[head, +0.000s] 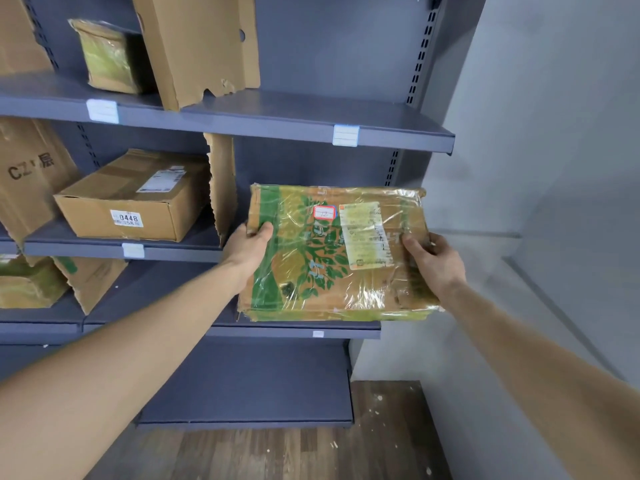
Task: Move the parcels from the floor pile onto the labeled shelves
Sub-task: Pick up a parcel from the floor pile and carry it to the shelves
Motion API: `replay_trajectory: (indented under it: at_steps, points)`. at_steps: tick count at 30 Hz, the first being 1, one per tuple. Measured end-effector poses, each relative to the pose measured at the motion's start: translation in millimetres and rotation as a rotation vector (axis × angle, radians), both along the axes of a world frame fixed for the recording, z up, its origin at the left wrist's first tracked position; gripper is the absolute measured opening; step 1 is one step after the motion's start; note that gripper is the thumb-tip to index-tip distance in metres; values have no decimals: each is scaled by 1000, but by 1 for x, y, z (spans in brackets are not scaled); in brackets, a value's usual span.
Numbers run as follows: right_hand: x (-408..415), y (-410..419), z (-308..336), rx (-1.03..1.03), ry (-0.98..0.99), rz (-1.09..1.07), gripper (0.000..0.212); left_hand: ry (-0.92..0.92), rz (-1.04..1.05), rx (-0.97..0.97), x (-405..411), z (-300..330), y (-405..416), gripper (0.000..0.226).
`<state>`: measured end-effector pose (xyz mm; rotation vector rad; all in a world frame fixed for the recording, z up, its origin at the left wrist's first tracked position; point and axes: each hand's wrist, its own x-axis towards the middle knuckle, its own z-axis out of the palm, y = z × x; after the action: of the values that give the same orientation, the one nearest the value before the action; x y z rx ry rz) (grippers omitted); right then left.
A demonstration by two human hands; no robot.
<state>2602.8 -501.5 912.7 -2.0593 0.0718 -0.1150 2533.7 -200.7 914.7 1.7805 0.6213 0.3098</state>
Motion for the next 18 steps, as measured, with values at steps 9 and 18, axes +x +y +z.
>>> replay_trajectory:
  at_steps: [9, 18]
  points:
    - [101, 46, 4, -55, 69, -33, 59, 40, -13, -17, 106, 6, 44, 41]
    - [225, 71, -38, 71, 306, 2, 83, 146, -130, -143, 201, -7, 94, 71]
